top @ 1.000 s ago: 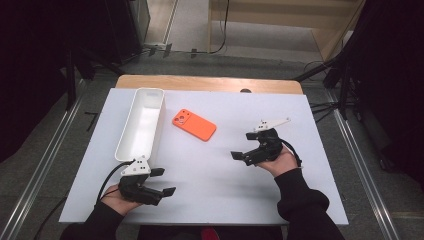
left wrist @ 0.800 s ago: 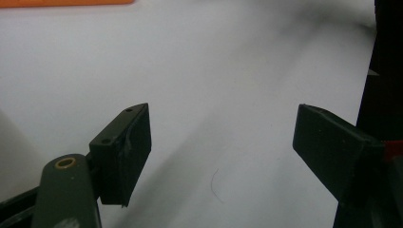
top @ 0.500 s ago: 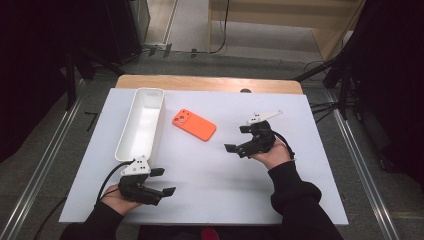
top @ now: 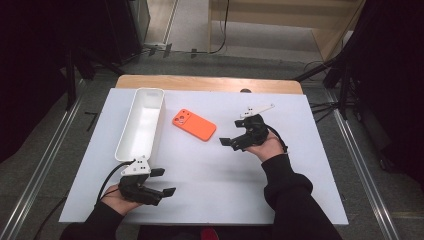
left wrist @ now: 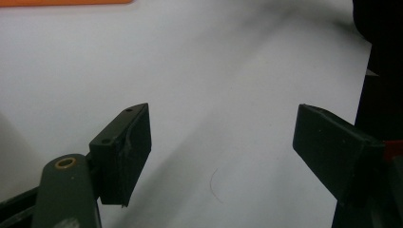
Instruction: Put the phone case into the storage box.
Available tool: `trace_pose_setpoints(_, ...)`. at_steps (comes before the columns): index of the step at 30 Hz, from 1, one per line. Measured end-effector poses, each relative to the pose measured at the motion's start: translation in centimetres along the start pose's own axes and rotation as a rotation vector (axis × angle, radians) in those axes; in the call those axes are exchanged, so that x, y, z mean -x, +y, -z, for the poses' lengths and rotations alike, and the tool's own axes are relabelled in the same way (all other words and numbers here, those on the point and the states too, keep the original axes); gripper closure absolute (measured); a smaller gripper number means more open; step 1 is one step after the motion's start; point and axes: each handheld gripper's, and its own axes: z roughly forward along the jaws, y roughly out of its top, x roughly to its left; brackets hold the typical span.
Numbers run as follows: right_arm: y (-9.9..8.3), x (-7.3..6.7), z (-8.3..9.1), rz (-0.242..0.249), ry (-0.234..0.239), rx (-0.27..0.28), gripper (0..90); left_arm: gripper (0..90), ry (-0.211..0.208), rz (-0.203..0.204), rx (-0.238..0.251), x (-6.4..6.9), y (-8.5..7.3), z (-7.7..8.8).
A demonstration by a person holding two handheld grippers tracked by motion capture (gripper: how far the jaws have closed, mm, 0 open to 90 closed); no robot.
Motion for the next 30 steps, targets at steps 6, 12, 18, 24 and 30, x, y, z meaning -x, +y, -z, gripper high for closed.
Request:
trace_pose_setpoints(6, 0.8, 0.3, -1.1, 0.001, 0.006, -0.009, 0.0, 20.9, -0.001, -0.001, 0.000, 0.0, 0.0, 0.0)
trace_pose_setpoints(12, 1.2, 0.7, -2.0, 0.010, -0.011, -0.002, 0.0, 20.9, -0.003, -0.001, 0.001, 0.0, 0.0, 0.0)
trace_pose_setpoints(18, 1.7, 0.9, -2.8, 0.013, -0.011, 0.004, 0.0, 20.9, -0.005, -0.002, 0.001, 0.0, 0.0, 0.0)
trace_pose_setpoints(24, 2.4, 1.0, -3.4, 0.012, 0.001, 0.002, 0.0, 20.9, -0.008, 0.000, 0.002, 0.0, 0.0, 0.0)
trace_pose_setpoints(30, 2.9, 1.2, -4.2, 0.014, -0.004, 0.009, 0.0, 20.9, -0.008, -0.001, -0.002, 0.0, 0.0, 0.0)
